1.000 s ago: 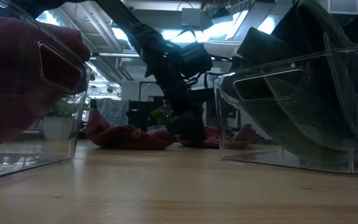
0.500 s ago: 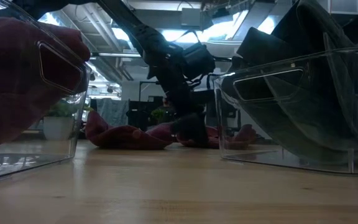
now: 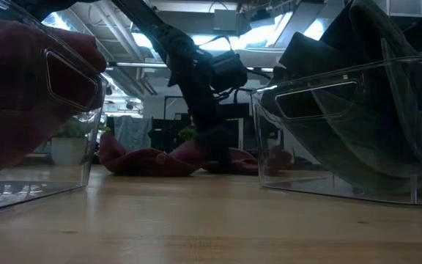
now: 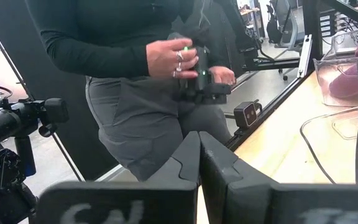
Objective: Pick & Place hat
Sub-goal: Put the top red cap into the left transparent bin
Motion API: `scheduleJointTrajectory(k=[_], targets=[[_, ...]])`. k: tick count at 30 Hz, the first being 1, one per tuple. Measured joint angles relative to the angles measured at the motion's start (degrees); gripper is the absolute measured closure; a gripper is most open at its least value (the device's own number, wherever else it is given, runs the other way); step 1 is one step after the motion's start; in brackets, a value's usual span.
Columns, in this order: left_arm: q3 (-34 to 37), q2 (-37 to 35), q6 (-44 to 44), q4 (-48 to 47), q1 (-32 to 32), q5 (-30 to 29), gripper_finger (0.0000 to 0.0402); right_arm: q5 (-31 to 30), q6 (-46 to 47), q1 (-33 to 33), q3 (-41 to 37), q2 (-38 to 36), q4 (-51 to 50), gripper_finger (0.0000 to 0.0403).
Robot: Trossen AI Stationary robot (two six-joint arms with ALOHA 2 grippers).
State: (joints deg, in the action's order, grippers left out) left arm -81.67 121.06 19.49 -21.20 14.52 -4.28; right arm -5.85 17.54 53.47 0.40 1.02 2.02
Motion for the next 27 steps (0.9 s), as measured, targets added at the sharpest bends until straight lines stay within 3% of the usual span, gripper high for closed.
scheduleJointTrajectory(k=[8,27], targets=[[0.1,-5.9,-9.0,-5.4,3.2,9.6,0.0397,0.0,0.0,0.0,0.0,0.3,0.0,0.0397],[0.0,-16.6,-22.7,-7.1,10.2,22.9,0.0398,0.0,0.0,0.0,0.0,0.3,0.0,0.0397]])
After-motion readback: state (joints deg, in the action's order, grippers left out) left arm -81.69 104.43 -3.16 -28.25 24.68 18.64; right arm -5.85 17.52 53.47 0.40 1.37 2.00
